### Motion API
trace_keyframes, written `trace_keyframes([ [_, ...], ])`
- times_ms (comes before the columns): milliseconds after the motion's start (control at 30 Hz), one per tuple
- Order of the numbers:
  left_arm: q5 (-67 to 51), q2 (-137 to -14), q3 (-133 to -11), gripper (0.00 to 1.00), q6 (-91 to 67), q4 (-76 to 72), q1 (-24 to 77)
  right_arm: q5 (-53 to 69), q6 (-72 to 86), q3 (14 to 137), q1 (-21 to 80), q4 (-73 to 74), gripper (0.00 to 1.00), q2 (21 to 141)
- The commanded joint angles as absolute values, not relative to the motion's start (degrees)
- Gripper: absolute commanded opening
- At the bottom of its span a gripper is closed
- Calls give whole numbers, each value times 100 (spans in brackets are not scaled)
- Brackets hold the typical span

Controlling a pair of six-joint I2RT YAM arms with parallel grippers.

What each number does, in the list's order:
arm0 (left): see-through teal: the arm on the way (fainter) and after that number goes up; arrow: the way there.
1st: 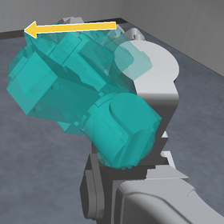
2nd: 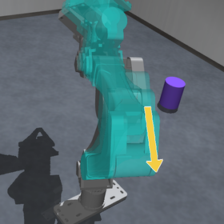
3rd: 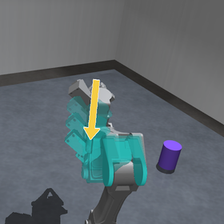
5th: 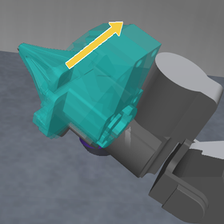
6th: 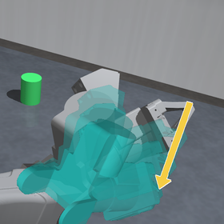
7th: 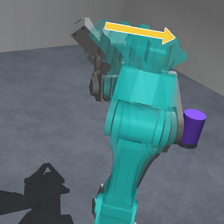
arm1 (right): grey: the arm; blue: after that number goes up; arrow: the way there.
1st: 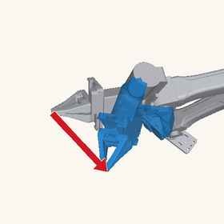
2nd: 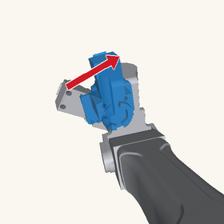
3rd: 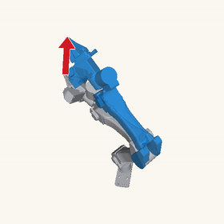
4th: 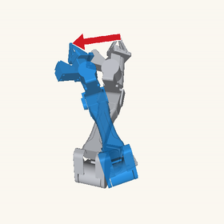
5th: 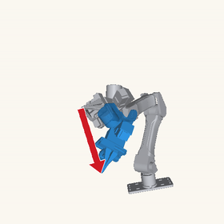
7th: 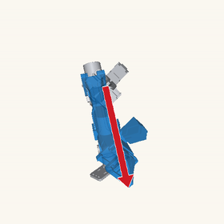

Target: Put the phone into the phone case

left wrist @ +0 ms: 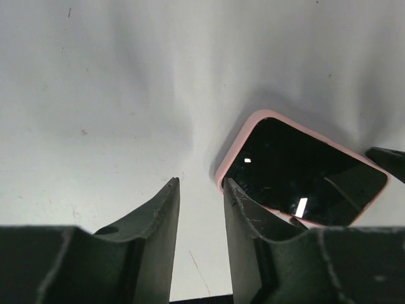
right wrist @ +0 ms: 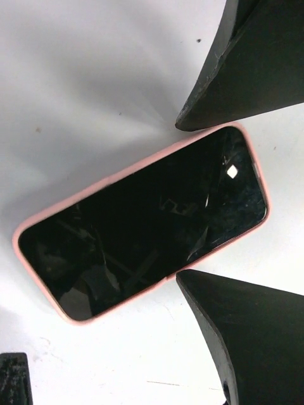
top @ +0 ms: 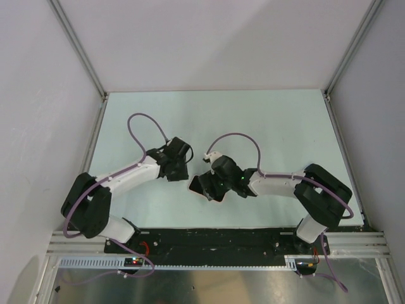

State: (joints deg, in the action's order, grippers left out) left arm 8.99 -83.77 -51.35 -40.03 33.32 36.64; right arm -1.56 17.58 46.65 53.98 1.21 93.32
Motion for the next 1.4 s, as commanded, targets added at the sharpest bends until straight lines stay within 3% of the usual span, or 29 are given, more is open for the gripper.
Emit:
trace_keyframes([
  [0, 608, -8023, -5143, 40, -3915, 3406, 3618, 87, 1162, 4954, 5607, 456, 98, 9660],
  [433, -375, -7968, -4423, 50, -4138, 2624, 3200, -873, 839, 5205, 6206, 945, 99, 10169],
  [600, -548, -8063, -4364, 52, -4032, 2479, 3159, -1040, 874, 5210, 6242, 931, 91, 10266],
  [867, -626, -8220, -4234, 51, -4096, 2303, 3028, -446, 941, 5176, 6073, 667, 71, 10140],
  [1367, -1580, -8315, -3487, 50, -5312, 725, 2573, 1034, 1563, 4755, 5450, -311, 67, 10192],
])
